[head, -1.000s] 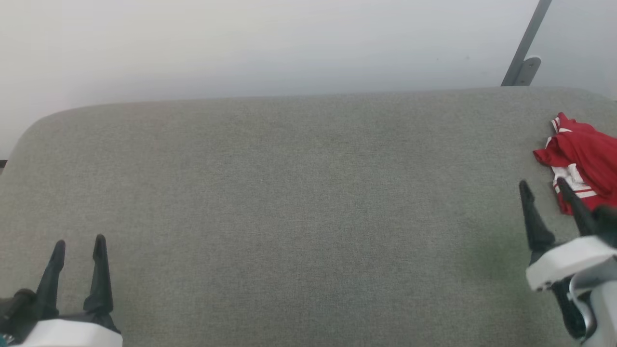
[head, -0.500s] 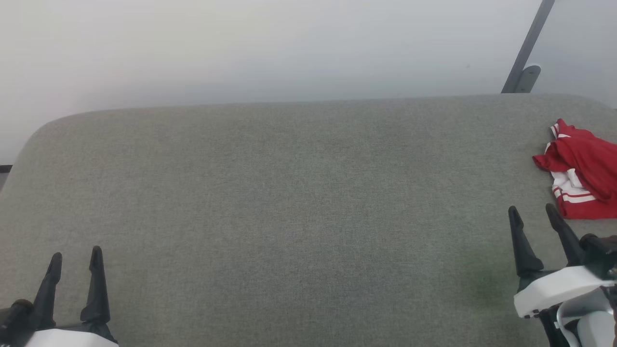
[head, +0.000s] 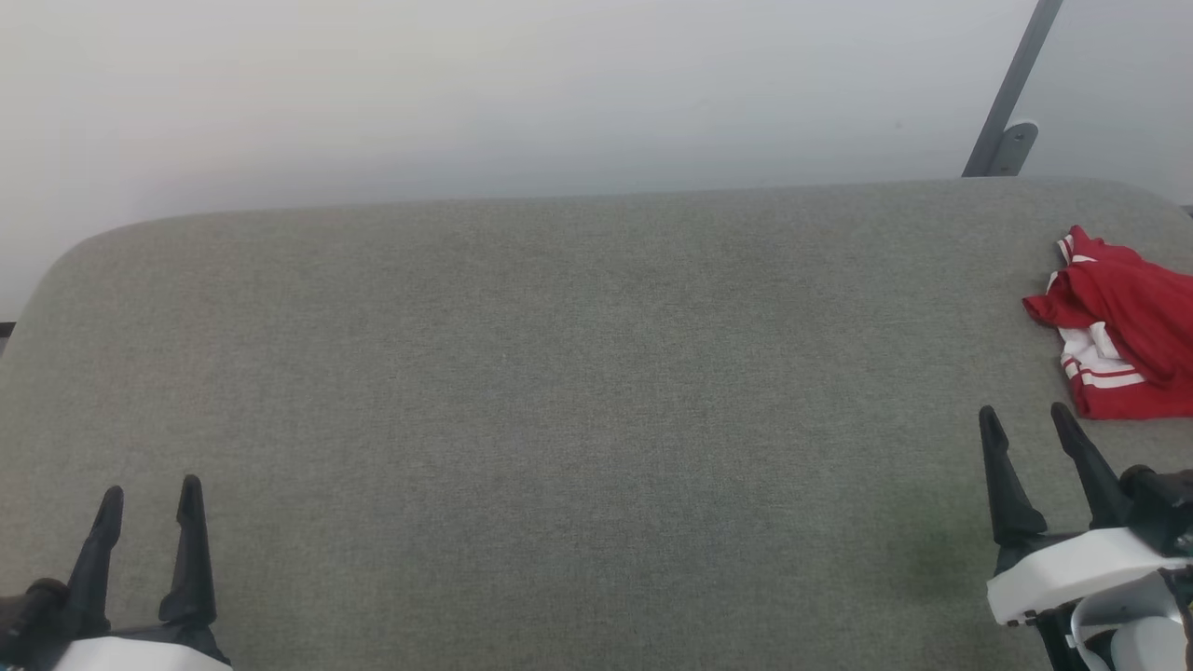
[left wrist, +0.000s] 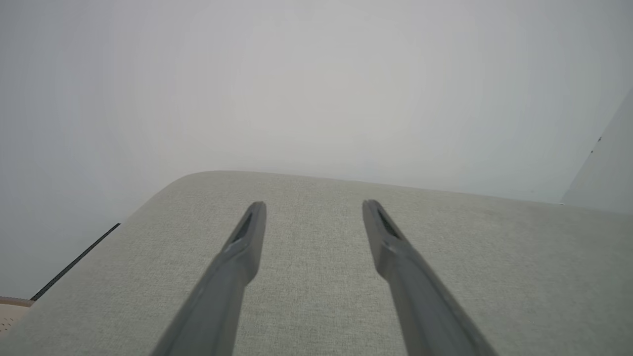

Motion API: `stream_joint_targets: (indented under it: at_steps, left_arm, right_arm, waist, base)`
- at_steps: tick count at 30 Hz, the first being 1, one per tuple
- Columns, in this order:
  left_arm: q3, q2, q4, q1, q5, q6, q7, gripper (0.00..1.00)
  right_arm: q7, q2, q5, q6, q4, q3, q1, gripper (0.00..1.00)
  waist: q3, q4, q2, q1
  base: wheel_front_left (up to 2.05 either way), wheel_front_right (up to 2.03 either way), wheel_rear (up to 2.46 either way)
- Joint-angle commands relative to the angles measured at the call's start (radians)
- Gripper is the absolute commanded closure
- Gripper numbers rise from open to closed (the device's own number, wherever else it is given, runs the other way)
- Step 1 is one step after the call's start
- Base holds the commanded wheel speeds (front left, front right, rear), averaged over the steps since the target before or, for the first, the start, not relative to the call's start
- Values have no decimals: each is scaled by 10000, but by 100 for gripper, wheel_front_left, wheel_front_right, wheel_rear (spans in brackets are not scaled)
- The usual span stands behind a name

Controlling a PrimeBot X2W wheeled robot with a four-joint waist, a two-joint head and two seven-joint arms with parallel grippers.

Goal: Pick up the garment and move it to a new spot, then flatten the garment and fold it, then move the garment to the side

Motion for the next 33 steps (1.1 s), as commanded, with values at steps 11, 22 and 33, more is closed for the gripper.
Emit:
stream_joint_targets:
  at_steps: [11,22,33]
  left_arm:
    - [-74,-405,442,-145,-724,1,315,100]
    - [-236,-643,545,-445,-2644,-2,866,100]
    - [-349,-816,636,-668,-4053,-4,1278,100]
  right_arm:
    - [273,310,819,0,290,-67,223,100]
    - [820,553,2784,-2,151,-203,163,100]
    - [1226,731,4226,-3,72,-313,106,100]
  waist:
    - [-9,-4,-1,0]
    - [-30,2,-1,0]
    - [-47,7,-1,0]
  base:
    - [0,0,0]
    - [0,0,0]
    - [0,0,0]
